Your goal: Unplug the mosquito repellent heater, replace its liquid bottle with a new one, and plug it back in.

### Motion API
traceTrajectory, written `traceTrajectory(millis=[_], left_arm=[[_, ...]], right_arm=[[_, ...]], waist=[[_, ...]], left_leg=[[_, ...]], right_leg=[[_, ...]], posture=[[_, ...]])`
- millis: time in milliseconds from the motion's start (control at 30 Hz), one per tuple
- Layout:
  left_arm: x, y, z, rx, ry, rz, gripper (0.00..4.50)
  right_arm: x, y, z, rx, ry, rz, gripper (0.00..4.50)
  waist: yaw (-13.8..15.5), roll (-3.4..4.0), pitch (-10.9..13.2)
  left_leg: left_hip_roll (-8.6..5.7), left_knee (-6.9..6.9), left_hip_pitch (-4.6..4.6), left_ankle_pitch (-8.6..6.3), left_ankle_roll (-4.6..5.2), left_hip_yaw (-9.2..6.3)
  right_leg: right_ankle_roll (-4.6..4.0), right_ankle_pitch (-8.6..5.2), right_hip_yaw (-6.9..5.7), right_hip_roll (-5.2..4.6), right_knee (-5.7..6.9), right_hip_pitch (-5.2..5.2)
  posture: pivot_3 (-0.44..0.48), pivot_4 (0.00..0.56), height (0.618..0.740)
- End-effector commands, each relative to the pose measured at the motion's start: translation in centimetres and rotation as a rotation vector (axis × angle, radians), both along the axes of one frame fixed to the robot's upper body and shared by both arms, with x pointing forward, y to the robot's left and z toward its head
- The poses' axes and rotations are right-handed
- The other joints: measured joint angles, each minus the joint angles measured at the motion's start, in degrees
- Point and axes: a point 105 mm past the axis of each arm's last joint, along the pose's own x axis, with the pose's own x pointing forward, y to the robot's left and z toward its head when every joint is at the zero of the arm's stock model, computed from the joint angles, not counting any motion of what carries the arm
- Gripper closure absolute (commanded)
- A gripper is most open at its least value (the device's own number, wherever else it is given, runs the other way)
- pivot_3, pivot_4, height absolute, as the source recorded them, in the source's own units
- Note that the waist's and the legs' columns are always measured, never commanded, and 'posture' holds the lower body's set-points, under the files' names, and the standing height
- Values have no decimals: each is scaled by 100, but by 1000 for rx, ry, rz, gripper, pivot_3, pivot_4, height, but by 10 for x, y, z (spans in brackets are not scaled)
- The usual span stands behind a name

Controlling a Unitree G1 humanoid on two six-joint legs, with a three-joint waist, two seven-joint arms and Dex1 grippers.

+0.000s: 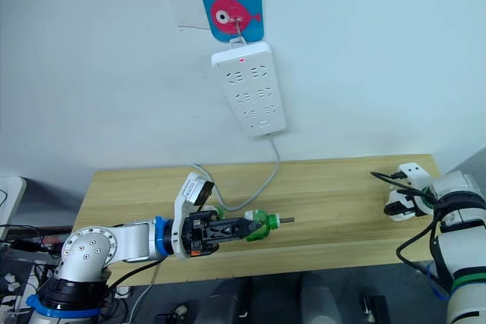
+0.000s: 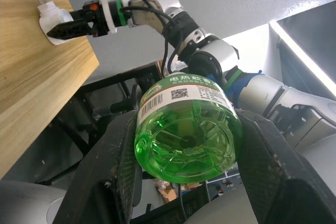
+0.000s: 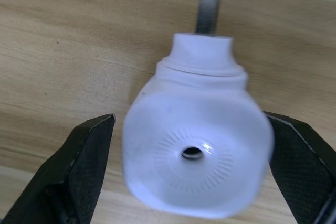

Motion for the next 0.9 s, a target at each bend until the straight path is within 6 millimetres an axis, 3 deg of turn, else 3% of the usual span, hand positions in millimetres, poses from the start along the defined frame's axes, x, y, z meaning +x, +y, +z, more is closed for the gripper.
traceTrajectory(millis=[33, 133, 233, 400, 567, 700, 900], left_arm=[[-4, -4, 5, -23, -28, -35, 2217], [-1, -5, 8, -1, -118, -19, 2217], [-2, -11, 8, 85, -357, 3, 2217], [14, -26, 14, 129, -779, 180, 2217], [31, -30, 19, 133, -995, 320, 2217], [38, -36, 22, 135, -1067, 364, 2217], [41, -44, 29, 124, -1112, 407, 2217]], right_arm=[[-5, -18, 24, -5, -28, -35, 36], [-10, -25, 53, 37, -88, -69, 36], [-23, -13, 79, 164, -137, -107, 36], [-63, 95, 104, 693, -277, 55, 36], [-92, 166, 104, 1067, -486, 119, 36], [-97, 204, 109, 1231, -575, 16, 36], [-93, 221, 131, 1368, -544, -212, 36]], waist=[[-1, 0, 0], [3, 4, -2], [11, 5, -3], [2, 9, -14], [49, 21, -15], [24, 19, -17], [-90, 18, -16]], left_leg=[[0, 0, 0, 0, 0, 0], [0, -1, -1, 1, -1, -1], [1, -3, -3, 7, -13, -5], [14, -11, -3, 7, -17, -13], [5, -12, -4, 7, -15, -21], [2, -1, -2, 8, -12, -4], [-1, -3, -3, 11, -4, 2]], right_leg=[[0, 0, 0, 0, 0, 0], [0, 0, -1, 0, -1, 0], [0, 0, -4, 0, -5, 0], [-4, -2, 0, 6, -15, 9], [-2, 0, 2, 4, -4, 8], [15, 10, 2, 3, -10, 11], [15, 11, 3, -1, -9, 7]], posture=[[-43, 262, 740], [-49, 251, 740], [-55, 246, 740], [-92, 236, 740], [-103, 237, 740], [-106, 238, 740], [-108, 239, 740]])
